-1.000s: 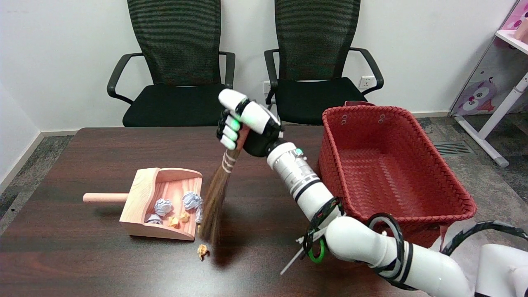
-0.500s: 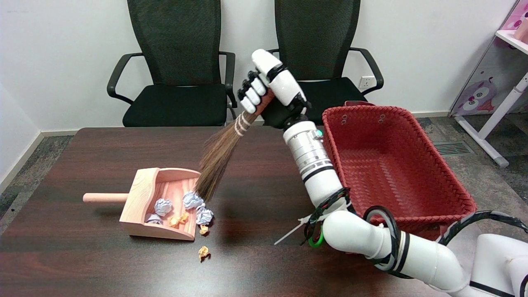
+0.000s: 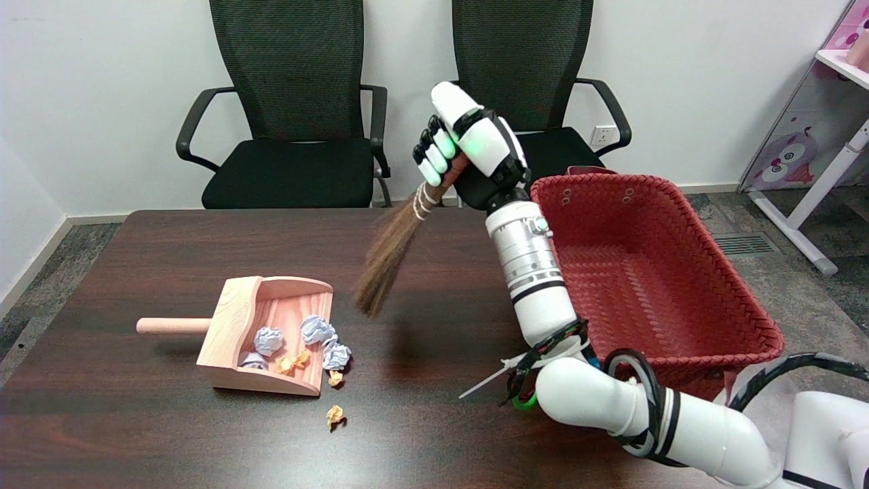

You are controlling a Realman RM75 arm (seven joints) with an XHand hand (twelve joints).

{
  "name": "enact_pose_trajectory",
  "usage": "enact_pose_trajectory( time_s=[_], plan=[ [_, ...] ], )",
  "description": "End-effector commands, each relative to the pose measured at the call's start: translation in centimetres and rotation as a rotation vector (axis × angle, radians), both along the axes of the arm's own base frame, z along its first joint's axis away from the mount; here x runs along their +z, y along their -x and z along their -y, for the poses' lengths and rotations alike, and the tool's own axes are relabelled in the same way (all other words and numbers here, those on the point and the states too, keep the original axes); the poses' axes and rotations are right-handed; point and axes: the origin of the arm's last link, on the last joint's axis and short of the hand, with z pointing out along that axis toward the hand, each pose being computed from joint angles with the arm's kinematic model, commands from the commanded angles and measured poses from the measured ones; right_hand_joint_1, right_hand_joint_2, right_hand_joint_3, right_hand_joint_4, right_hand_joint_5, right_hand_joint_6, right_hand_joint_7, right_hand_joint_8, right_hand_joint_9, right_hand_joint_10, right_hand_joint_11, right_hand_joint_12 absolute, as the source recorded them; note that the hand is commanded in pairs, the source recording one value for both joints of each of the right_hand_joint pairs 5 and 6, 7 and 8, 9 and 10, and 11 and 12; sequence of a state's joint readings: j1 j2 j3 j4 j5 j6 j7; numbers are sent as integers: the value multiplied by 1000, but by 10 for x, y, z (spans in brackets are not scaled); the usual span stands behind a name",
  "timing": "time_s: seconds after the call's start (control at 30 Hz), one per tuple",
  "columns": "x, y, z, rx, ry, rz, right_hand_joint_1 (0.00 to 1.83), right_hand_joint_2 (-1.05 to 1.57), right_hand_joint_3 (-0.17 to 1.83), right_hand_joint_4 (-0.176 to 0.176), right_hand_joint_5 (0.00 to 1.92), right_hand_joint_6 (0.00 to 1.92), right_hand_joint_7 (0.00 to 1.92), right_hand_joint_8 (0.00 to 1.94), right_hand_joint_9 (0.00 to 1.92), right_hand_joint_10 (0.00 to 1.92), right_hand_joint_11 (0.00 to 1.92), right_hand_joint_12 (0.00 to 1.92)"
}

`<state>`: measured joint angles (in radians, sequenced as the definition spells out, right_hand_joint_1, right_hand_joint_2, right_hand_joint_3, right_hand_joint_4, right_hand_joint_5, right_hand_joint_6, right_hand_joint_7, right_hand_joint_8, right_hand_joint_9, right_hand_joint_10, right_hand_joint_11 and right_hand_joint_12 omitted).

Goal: Sweep the paper ball into the dustpan.

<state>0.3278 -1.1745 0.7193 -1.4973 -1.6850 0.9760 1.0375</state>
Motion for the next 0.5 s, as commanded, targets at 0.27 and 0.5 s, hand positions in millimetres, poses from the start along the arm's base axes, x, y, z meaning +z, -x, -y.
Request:
enact_pose_trajectory(
  time_s=[0.27, 0.5],
  plan=[
    [-58, 26, -52, -226, 201, -543, 981, 1571, 1174, 39, 1920, 1920, 1920, 1920, 1920, 1920, 1920, 1920],
    [-83, 22, -66, -253, 259, -622, 983, 1571, 1193, 36, 1920, 1920, 1920, 1920, 1920, 1920, 1920, 1920]
  ],
)
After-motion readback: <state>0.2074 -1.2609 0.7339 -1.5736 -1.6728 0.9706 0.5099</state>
